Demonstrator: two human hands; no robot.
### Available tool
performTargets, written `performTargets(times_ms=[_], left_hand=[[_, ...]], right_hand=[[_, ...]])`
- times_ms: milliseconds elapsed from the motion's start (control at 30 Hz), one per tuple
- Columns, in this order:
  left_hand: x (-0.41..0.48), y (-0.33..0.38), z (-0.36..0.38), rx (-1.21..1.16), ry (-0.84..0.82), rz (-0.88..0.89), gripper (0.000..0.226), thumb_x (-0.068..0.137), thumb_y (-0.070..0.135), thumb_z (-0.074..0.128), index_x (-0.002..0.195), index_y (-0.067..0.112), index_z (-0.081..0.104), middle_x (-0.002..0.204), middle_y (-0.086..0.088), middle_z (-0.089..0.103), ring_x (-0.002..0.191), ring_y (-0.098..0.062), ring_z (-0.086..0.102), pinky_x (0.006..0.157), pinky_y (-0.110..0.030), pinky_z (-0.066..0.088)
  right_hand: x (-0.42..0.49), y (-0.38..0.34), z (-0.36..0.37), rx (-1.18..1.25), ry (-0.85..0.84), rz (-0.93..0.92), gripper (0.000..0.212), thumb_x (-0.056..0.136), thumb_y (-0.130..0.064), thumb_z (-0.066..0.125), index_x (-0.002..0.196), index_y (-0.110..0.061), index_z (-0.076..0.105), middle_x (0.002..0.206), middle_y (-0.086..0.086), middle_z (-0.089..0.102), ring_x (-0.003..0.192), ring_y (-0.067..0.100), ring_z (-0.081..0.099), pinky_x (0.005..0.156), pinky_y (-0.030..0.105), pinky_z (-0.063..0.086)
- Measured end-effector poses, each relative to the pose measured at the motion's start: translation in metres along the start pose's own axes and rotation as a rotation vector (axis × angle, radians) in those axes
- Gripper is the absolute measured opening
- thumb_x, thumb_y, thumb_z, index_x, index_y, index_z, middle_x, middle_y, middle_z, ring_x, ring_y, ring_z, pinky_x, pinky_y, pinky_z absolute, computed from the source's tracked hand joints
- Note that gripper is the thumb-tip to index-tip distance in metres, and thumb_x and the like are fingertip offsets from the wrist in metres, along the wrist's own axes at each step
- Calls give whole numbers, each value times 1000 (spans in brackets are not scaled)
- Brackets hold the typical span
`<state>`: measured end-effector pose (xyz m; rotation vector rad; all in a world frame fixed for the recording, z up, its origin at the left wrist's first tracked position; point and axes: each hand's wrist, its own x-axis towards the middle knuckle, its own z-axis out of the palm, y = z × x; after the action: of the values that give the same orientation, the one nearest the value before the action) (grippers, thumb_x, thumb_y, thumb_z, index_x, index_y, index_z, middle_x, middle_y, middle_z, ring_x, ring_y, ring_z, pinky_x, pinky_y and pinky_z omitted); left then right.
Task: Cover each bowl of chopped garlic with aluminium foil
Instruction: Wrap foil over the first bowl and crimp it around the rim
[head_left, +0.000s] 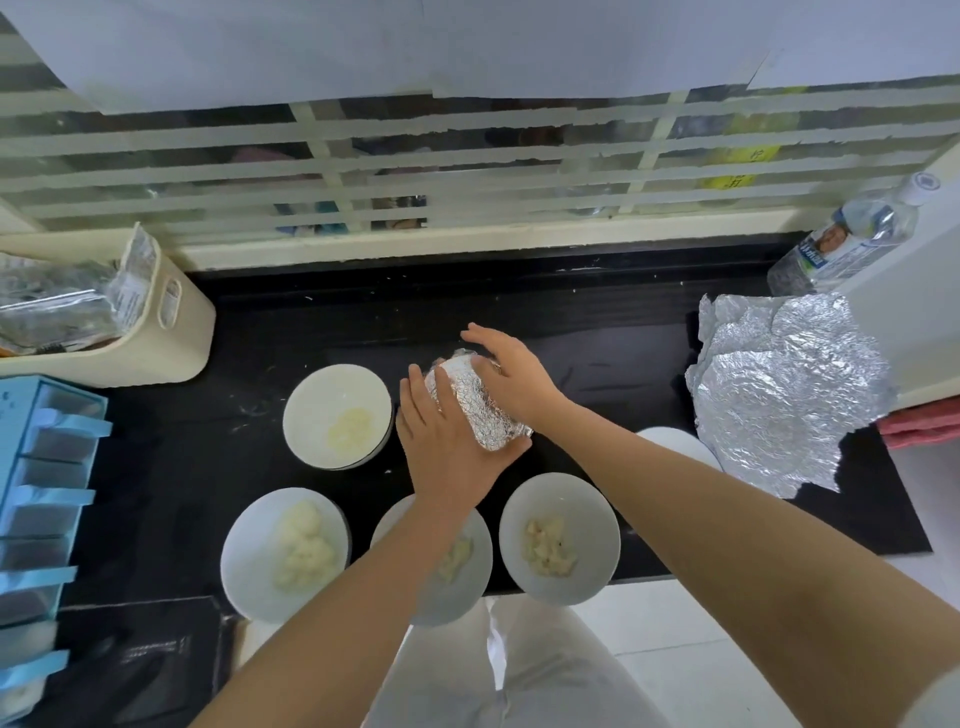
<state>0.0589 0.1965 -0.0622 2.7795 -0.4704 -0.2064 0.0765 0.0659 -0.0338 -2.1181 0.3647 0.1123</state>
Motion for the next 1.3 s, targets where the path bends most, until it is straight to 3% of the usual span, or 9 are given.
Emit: performTargets(times_ms=[133,267,467,567,633,700,867,1100,1300], left_hand=[[-2,0,6,-69,-43,-31,129,58,82,59,152,3,22,160,-23,16,145,-41,23,111,-52,33],[1,-3,4,-91,-67,6,127,61,73,71,154,7,17,161,-19,10,145,-39,19,113,-50,29],[17,-19,-2,-28,-144,267,127,57,82,55,151,3,26,158,-23,20,139,-41,31,108,-52,38],[28,-23,-14,99,-319,388,135,60,79,68,156,10,3,162,-20,-6,150,-37,4,120,-48,14],[30,-22,-21,160,-331,422,140,61,83,65,155,13,-10,161,-20,-19,150,-34,-12,121,-45,-2],[26,-22,-25,179,-311,423,142,56,92,54,155,14,-11,160,-20,-20,150,-35,-16,121,-47,-6],[18,-13,-17,148,-147,349,130,58,98,23,157,12,14,163,-19,4,150,-38,6,117,-59,11],[14,10,7,163,-113,184,125,63,90,49,156,14,15,162,-19,14,148,-38,17,111,-65,24],[16,5,10,181,-77,208,119,62,88,32,153,12,23,158,-19,24,142,-38,28,102,-60,36]], right_hand=[[6,7,14,-127,-80,-53,38,103,-14,37,139,-16,49,145,1,48,134,17,41,109,29,32],[6,8,17,-63,-21,23,36,103,-15,35,135,-17,53,136,1,55,126,17,47,97,22,36],[-14,14,23,-4,128,165,38,103,-17,35,139,-19,47,142,1,48,130,18,41,105,33,36],[-22,17,15,225,96,265,42,103,-19,37,145,-19,39,149,0,41,137,17,36,109,29,30],[-27,18,3,293,70,290,46,103,-21,39,149,-20,31,154,-3,35,141,15,32,110,27,27],[-31,20,-9,293,90,278,48,103,-21,41,150,-20,30,155,-4,33,142,13,30,109,25,25],[-38,37,-32,228,134,270,40,99,-7,40,136,-14,52,136,-1,56,126,13,50,97,19,34],[-46,48,-21,152,75,229,41,86,5,48,119,-11,66,111,2,71,102,13,65,91,22,50],[-42,56,-25,37,91,217,34,83,1,55,107,-18,71,98,-4,73,92,9,67,89,25,53]])
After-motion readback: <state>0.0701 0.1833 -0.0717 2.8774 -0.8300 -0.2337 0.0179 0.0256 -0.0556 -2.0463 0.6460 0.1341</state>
